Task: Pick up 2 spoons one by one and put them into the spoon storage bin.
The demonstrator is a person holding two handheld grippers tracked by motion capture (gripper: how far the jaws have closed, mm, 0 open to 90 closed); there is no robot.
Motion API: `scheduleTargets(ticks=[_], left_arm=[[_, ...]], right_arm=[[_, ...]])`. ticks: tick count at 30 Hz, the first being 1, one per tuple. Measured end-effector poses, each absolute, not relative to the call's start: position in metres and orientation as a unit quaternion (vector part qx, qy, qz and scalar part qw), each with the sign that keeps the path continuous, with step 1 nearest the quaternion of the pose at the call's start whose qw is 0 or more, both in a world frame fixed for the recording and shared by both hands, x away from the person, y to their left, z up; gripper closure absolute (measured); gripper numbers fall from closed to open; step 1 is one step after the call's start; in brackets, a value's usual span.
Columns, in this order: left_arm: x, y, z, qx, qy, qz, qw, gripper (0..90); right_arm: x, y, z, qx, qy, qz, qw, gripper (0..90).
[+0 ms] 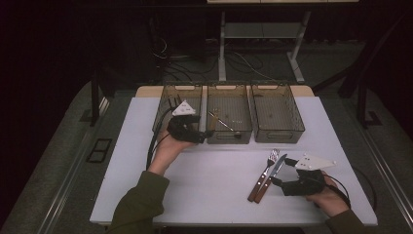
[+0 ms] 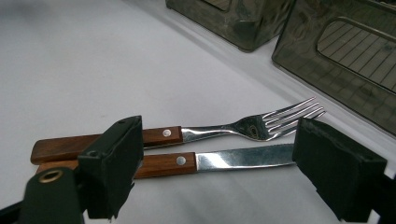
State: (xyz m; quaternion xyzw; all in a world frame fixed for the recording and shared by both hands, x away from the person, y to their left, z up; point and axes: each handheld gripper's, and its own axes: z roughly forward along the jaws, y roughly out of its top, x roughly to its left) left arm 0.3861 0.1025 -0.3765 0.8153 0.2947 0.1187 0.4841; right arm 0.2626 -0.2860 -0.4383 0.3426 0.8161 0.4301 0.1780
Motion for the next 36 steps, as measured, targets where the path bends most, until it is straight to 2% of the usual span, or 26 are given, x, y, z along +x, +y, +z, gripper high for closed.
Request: scheduleTargets(ticks=[10, 22, 31, 36], left_arm=[[0.347, 0.124, -0.394, 0.818, 0.296, 0.144, 0.473, 16.3], [0.309, 0.147, -0.410, 0.821, 0.291, 0.141, 0.471, 12.7], [0.291, 0.160, -0.423, 0.826, 0.294, 0.119, 0.466, 0.0], [0.281, 0.163, -0.429, 0.827, 0.297, 0.114, 0.463, 0.0]], right_arm=[[0.263, -0.286, -0.439, 0.344, 0.817, 0.429, 0.173, 16.5], [0.264, -0.287, -0.438, 0.352, 0.815, 0.429, 0.167, 16.5], [0.265, -0.287, -0.434, 0.364, 0.814, 0.427, 0.150, 16.5], [0.262, -0.288, -0.429, 0.360, 0.816, 0.429, 0.144, 16.5]])
